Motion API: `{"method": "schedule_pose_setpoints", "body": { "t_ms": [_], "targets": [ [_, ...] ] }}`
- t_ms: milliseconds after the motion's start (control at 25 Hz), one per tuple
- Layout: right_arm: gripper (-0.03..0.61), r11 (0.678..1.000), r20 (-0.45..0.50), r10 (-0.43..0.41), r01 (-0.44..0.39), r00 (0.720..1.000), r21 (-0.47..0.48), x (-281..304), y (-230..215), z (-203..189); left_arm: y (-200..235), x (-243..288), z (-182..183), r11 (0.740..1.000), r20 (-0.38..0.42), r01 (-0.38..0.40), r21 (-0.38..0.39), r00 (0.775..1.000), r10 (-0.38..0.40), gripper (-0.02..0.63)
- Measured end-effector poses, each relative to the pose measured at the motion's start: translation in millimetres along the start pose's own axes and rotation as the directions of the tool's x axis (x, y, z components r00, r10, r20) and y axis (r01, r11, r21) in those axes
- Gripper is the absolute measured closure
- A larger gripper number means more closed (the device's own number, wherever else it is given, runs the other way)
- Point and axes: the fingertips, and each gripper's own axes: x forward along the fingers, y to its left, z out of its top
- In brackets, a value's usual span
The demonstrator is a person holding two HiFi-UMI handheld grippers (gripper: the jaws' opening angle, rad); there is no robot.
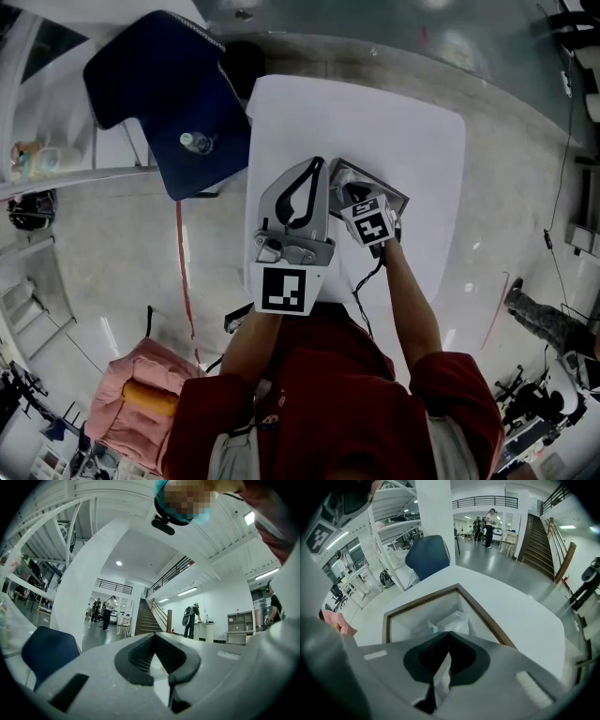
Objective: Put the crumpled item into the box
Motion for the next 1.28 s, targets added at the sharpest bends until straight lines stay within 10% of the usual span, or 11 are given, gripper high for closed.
{"method": "schedule_pose_setpoints", "body": {
  "t_ms": [1280],
  "targets": [
    [0.497,0.996,-0.115,0.048,-0.04,0.992,0.074,6.9,1.0,-11.6,2.0,-7.3,5.9,1.0,0.024,-0.003,-0.019,1.0,0.004,0.611]
  ]
}}
